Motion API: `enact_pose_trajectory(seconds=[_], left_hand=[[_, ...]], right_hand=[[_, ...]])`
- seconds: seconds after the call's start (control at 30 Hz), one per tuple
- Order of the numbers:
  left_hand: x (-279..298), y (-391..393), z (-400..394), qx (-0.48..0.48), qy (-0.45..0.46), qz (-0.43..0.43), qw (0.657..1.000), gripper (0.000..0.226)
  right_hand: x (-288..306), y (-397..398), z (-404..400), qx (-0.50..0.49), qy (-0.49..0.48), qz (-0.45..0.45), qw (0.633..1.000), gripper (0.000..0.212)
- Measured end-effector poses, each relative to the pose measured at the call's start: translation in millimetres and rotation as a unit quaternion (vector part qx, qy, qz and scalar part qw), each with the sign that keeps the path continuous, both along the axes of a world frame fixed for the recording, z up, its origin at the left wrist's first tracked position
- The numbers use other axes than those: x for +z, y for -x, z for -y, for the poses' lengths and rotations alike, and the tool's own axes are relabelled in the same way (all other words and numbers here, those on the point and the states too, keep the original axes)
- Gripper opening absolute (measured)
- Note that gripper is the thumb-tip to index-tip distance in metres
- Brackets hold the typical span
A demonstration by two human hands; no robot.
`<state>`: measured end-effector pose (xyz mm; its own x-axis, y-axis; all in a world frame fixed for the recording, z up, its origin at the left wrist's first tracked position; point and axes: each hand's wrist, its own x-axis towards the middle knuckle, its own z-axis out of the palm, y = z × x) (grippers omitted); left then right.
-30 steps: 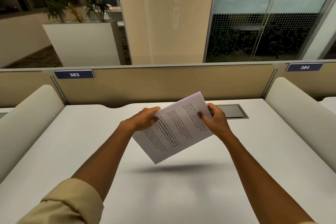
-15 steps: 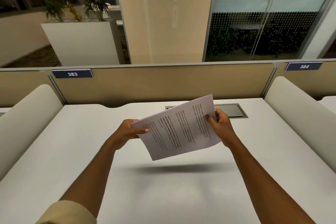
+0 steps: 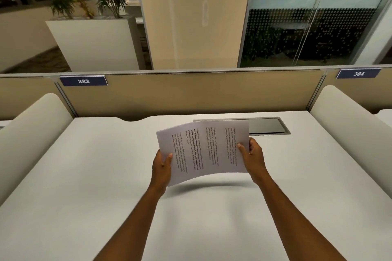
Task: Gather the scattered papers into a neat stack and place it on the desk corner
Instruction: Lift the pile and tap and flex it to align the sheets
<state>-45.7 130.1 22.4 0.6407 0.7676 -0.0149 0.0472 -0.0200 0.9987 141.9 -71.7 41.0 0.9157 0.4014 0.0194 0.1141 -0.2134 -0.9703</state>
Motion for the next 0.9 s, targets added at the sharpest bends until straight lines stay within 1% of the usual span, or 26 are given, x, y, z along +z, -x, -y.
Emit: enact_pose_trajectory(seconds=[0.07, 0.13, 0.33, 0.5, 0.6, 0.8, 0.9], left_hand=[[-4.0, -1.1, 2.9, 0.015, -0.019, 0.000, 1.000, 0.022], [-7.9, -0.8, 4.6, 0.027, -0.033, -0.002, 0.999, 0.025], [-31.4, 10.3, 4.6, 0.041, -0.036, -0.023, 0.998, 0.031], [-53.7, 20.6, 5.1, 0.042, -0.029, -0.045, 0.998, 0.019], [-53.4, 20.1, 0.8, 0.029, -0.028, -0.055, 0.998, 0.022], [-46.3, 15.5, -3.1, 0.025, -0.040, -0.045, 0.998, 0.026], [-52.0, 19.7, -1.0, 0.018, -0.022, -0.068, 0.997, 0.024]], right_hand=[[-4.5, 5.8, 0.2, -0.011, 0.006, 0.000, 1.000, 0.015], [-9.5, 10.2, 0.4, -0.021, 0.002, -0.005, 1.000, 0.015], [-35.7, 25.1, 4.5, -0.028, 0.021, -0.019, 0.999, 0.016], [-58.0, 36.1, 10.1, -0.010, 0.056, -0.032, 0.998, 0.023], [-57.4, 34.9, 8.3, -0.006, 0.073, -0.031, 0.997, 0.025], [-49.4, 35.7, 2.6, -0.010, 0.066, -0.017, 0.998, 0.028], [-53.1, 39.7, 6.2, 0.000, 0.081, -0.020, 0.996, 0.028]])
